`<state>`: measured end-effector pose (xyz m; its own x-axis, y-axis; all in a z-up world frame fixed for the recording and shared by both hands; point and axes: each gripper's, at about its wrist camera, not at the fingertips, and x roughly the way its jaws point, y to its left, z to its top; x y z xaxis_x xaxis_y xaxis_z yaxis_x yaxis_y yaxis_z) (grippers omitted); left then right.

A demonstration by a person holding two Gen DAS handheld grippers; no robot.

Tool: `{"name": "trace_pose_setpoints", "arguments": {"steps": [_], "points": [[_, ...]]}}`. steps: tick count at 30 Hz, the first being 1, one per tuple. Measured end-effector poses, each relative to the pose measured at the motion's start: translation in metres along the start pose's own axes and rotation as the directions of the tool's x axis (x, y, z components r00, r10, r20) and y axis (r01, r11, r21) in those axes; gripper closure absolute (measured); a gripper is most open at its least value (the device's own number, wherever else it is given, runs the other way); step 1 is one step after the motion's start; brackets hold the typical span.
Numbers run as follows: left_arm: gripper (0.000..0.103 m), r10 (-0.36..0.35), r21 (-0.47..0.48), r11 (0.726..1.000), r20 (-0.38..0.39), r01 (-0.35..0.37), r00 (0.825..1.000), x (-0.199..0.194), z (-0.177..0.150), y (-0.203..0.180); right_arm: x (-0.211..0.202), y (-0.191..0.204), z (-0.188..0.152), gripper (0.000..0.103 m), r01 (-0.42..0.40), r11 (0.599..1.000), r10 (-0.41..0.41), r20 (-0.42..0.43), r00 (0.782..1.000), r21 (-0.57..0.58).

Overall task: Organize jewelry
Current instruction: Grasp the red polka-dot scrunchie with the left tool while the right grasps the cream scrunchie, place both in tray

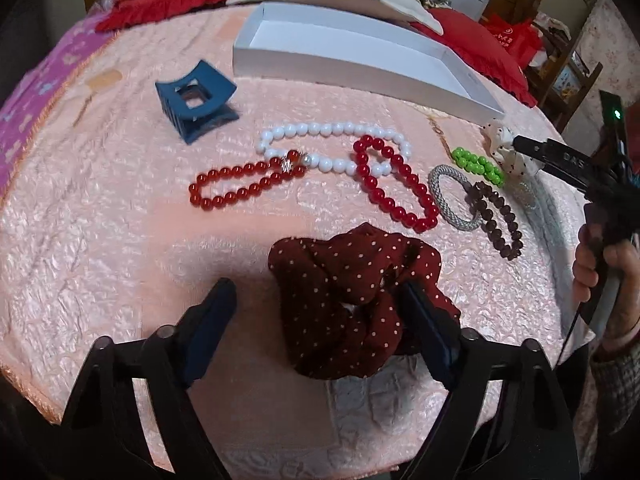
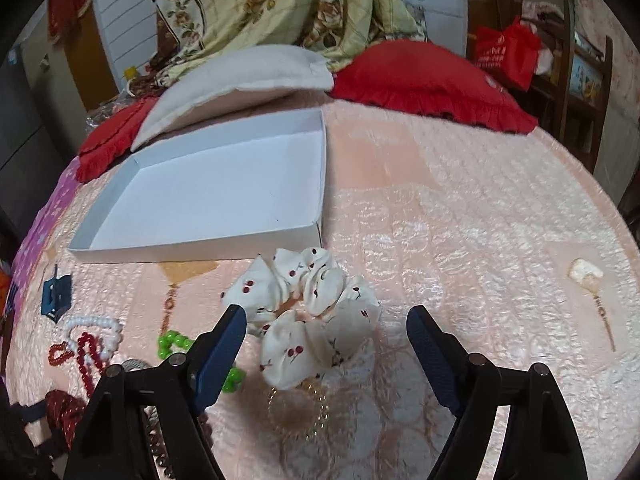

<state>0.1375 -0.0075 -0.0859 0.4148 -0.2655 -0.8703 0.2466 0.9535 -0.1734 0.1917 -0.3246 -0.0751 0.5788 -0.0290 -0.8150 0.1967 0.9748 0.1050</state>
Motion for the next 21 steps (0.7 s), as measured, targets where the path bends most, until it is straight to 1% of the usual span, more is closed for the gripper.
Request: {"name": "trace_pose_setpoints", "arguments": {"steps": [1, 2, 3, 4, 6, 7, 11, 14, 17, 21], "points": [[0.048, 0.021, 0.017, 1.000, 0.010, -0.021, 1.000, 0.000, 0.000, -0.004, 0.005, -0.001, 0.000, 0.034, -0.004, 1.000, 0.004, -0.009, 1.000, 0.004], [0.061, 0.049, 0.038, 0.998, 0.016, -0.050, 0.999, 0.000, 0.000, -0.008, 0.010, -0.002, 0.000, 0.041, -0.014, 1.000, 0.014, -0.025, 1.000, 0.006], [0.088, 0.067, 0.055, 0.996, 0.016, -0.068, 0.998, 0.000, 0.000, -0.011, 0.015, -0.002, 0.000, 0.059, -0.027, 1.000, 0.027, -0.044, 0.999, 0.009], [0.092, 0.061, 0.057, 0.996, 0.007, -0.061, 0.998, 0.000, 0.000, -0.012, 0.017, -0.003, 0.000, 0.075, -0.038, 0.999, 0.038, -0.055, 0.998, 0.013], [0.093, 0.037, 0.037, 0.999, 0.008, -0.037, 0.999, -0.003, 0.002, -0.010, 0.014, -0.004, 0.001, 0.083, -0.048, 0.999, 0.049, -0.044, 0.998, 0.019], [0.093, 0.030, 0.034, 0.999, 0.011, -0.030, 1.000, -0.006, 0.003, -0.010, 0.011, -0.004, 0.001, 0.086, -0.058, 0.998, 0.059, -0.037, 0.998, 0.021], [0.094, 0.004, 0.028, 1.000, 0.052, -0.006, 0.999, -0.030, 0.011, -0.010, -0.013, 0.003, 0.002, 0.088, -0.081, 0.997, 0.081, 0.008, 0.997, 0.005], [0.094, -0.031, 0.022, 0.999, 0.093, 0.029, 0.995, -0.054, 0.025, -0.008, -0.035, 0.013, 0.007, 0.089, -0.113, 0.993, 0.114, 0.043, 0.993, -0.021], [0.094, -0.049, 0.026, 0.999, 0.116, 0.047, 0.992, -0.071, 0.042, -0.005, -0.053, 0.023, 0.015, 0.089, -0.138, 0.989, 0.142, 0.072, 0.987, -0.049], [0.094, -0.047, 0.017, 0.999, 0.139, 0.045, 0.989, -0.082, 0.076, 0.004, -0.064, 0.039, 0.037, 0.089, -0.172, 0.982, 0.179, 0.092, 0.980, -0.073]]}}
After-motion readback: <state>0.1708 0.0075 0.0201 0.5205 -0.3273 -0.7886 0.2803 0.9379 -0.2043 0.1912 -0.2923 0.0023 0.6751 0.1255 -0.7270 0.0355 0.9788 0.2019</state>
